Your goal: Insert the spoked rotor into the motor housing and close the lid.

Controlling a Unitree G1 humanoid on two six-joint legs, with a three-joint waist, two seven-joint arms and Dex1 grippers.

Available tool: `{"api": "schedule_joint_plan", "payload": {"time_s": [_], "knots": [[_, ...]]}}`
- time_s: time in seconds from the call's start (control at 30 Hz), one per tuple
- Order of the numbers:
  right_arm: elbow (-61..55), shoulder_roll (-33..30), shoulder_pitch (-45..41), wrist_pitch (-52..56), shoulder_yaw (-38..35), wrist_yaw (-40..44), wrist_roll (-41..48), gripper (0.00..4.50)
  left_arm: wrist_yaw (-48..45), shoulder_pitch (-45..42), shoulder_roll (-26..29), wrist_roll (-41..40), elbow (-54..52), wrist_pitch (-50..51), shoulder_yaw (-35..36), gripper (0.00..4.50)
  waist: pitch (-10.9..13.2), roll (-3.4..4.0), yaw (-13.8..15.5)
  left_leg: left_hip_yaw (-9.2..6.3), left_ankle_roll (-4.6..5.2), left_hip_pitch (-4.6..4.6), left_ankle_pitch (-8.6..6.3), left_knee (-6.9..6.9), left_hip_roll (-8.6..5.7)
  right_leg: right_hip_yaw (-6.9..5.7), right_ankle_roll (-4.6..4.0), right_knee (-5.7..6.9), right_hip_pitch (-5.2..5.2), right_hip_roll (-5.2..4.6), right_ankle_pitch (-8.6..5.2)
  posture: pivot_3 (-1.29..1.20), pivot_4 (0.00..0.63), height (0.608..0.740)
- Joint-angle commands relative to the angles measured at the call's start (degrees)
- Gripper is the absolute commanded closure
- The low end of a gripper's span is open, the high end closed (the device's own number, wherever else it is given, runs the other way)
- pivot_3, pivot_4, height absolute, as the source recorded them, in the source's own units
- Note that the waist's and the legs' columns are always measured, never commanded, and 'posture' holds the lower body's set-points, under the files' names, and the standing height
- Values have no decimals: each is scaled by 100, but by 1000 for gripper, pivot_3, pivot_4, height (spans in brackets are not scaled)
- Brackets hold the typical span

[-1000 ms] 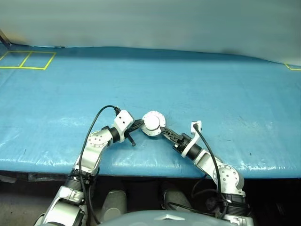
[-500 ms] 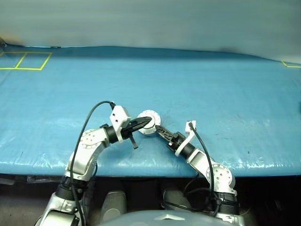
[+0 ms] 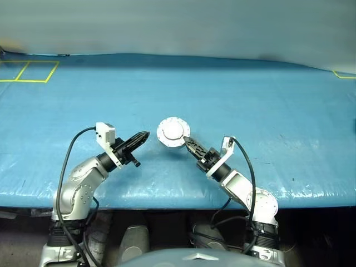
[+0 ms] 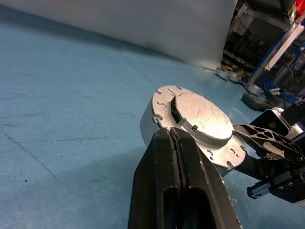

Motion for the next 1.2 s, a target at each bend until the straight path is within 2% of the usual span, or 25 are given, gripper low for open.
{"api": "schedule_joint_plan", "payload": {"time_s": [0.03,0.13,0.33,0.37,0.5,0.7,0.87,1.03,1.1,1.2], "knots": [[-429,254,-258,-114,105,-6,494,3340,191,26,-263,-877,-229,340,386,3229,0,0,-1,0,0,0,0,0,0,1,0,0,0,0,0,0,150,740],[-454,233,-325,-96,176,-78,644,3340,232,76,-454,-1412,-269,556,498,2225,0,0,-2,1,0,-1,0,2,0,1,0,0,0,0,0,0,150,740],[-656,117,-348,-9,338,-171,917,3340,215,193,-533,-1635,-218,764,277,168,0,0,-7,-2,0,-1,0,2,0,0,-2,1,0,2,0,0,150,740],[-715,92,-352,8,376,-170,953,3340,246,165,-560,-1663,-190,791,260,31,0,0,-7,-2,0,-1,0,2,0,0,-2,1,0,2,0,0,150,740],[-816,30,-335,-1,459,-201,1028,3340,318,14,-709,-1759,-101,851,196,31,0,0,0,-4,0,0,0,2,0,-2,-2,2,1,2,0,0,150,740],[-873,-33,-297,-25,569,-240,1070,3340,494,-436,-1232,-1969,51,776,192,31,0,-1,3,-6,0,-2,0,9,-2,-5,-2,1,5,2,0,0,150,740],[-887,-85,-274,-99,572,-301,1070,3340,459,-483,-1314,-1892,122,959,-66,31,0,-1,-16,-8,0,-1,0,7,-2,-5,-3,1,5,3,1,0,150,740],[-872,-113,-253,-192,592,-347,951,3340,796,-657,-1568,-1889,386,784,55,31,0,-1,-1,-10,0,-3,0,10,-2,-5,-3,1,6,3,1,0,150,740],[-859,-123,-227,-194,607,-353,925,3340,839,-671,-1635,-1885,378,722,62,404,0,-1,-5,-10,0,-4,0,13,-3,-6,-2,1,6,3,1,0,150,740],[-790,-124,-188,-237,648,-407,858,3340,1180,-757,-1663,-1703,454,721,31,1315,0,-1,-5,-10,0,-3,0,11,-3,-5,-3,2,5,4,1,0,150,740]]}}
